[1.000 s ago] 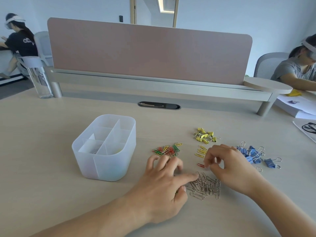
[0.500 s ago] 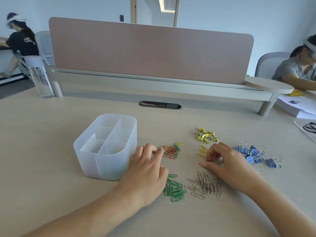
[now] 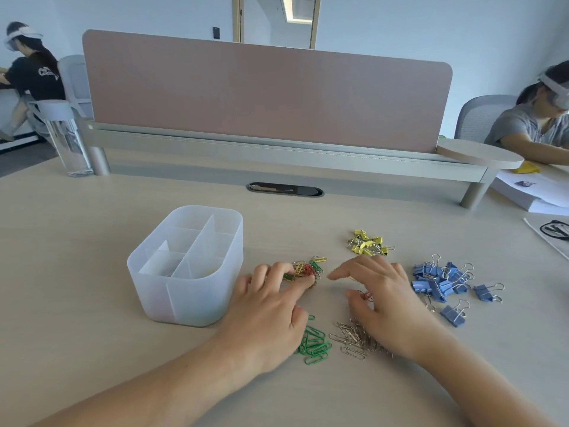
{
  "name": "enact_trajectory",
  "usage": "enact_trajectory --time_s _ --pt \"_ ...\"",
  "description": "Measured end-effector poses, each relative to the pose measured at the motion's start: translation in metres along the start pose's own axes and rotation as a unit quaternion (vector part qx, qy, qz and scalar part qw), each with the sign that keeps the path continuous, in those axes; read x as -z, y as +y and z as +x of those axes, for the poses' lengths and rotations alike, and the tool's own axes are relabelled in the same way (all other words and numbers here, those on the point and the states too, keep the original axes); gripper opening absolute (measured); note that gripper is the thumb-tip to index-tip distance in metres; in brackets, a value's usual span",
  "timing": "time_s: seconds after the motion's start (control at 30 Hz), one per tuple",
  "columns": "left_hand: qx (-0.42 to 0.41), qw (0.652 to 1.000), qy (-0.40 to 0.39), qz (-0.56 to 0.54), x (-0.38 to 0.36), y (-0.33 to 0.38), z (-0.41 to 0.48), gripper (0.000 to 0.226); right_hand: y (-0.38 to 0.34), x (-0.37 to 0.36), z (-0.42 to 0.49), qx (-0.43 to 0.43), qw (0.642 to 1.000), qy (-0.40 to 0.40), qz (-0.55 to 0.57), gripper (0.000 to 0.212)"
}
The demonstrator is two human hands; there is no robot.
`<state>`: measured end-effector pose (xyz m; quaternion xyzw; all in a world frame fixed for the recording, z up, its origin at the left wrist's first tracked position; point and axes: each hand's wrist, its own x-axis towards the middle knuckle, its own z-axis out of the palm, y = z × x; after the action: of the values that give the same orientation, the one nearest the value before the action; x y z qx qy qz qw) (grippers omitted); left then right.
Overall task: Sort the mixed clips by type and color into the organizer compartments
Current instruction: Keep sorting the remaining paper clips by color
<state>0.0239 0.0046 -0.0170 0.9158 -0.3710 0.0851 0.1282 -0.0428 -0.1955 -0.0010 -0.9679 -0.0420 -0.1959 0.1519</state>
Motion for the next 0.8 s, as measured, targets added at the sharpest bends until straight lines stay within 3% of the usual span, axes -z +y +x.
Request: enact_trajectory --time_s 0.17,0.33,0.57,0.8 --pt "-0.013 1.0 0.008 -0.016 0.0026 0.0032 -0.0024 0.067 -0.011 -0.0016 -0.0012 0.006 0.996 -0.09 0.018 0.059" --pt "0.026 1.0 0.004 0.007 -0.0022 -0.0019 -0.0004 0.08 -0.0097 -0.0044 0.0009 0.005 0.989 -0.145 0.009 0.059" --pt "0.04 0.999 -0.001 0.012 -0.0019 -0.0018 0.001 0.086 -0.0061 0.0055 0.0014 0.002 0.997 -0.072 0.013 0.063" --pt "0.028 1.0 -0.01 0.007 -0.0014 -0.0025 0.0007 0.08 -0.0087 0.0005 0.0009 0.019 0.993 -0.113 0.0 0.063"
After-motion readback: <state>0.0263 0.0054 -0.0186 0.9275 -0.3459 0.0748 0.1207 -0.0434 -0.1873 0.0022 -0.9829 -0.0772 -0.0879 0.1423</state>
